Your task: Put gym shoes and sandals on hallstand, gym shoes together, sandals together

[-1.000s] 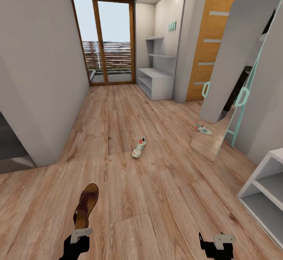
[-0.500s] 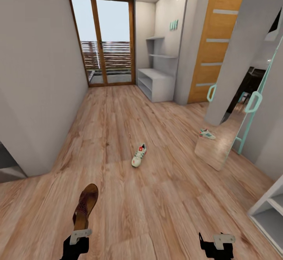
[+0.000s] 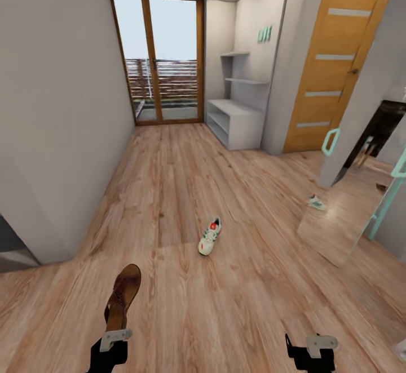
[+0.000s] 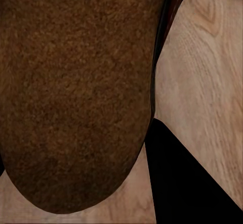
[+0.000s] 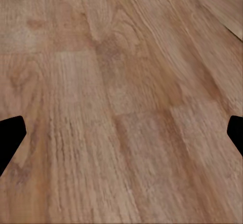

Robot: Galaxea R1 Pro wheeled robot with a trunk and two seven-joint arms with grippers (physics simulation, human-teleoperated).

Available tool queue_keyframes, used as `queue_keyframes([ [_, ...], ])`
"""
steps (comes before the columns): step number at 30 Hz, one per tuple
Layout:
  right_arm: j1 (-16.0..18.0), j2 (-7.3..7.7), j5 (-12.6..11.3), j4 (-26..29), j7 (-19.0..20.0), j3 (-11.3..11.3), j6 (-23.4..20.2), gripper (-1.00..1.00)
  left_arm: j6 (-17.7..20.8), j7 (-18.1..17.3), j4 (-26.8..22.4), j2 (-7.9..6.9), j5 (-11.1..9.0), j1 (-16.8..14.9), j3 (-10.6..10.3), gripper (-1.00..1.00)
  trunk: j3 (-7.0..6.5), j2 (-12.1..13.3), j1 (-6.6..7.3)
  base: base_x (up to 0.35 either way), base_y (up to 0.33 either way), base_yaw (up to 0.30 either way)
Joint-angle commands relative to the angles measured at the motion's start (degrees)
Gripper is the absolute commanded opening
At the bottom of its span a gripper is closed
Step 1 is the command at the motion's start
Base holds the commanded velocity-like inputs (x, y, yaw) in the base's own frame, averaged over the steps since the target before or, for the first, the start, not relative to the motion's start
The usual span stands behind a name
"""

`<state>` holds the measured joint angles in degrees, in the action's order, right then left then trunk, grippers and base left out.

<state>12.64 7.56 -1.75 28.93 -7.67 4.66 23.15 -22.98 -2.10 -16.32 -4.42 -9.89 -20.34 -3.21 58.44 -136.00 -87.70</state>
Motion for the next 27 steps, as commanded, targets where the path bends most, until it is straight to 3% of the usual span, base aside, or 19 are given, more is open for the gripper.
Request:
queue_keyframes([
  [1,0.0,0.08,-0.2,0.0,-0.5,0.5,0.1,1.00,-0.1,-0.2,0.1,-0.04,-0.4,-0.1,-0.3,-1.00,0.05,0.0,-0.02,0.339,0.041,0.263],
  [12,0.0,0.08,-0.2,0.0,-0.5,0.4,0.1,1.00,-0.1,-0.2,0.0,0.02,-0.4,-0.1,-0.3,-1.00,0.05,0.0,-0.02,0.340,0.011,0.261],
  [27,0.0,0.08,-0.2,0.0,-0.5,0.4,0.0,1.00,-0.1,-0.2,0.0,0.04,-0.4,-0.1,-0.3,-1.00,0.07,0.0,-0.02,0.339,0.122,0.014],
])
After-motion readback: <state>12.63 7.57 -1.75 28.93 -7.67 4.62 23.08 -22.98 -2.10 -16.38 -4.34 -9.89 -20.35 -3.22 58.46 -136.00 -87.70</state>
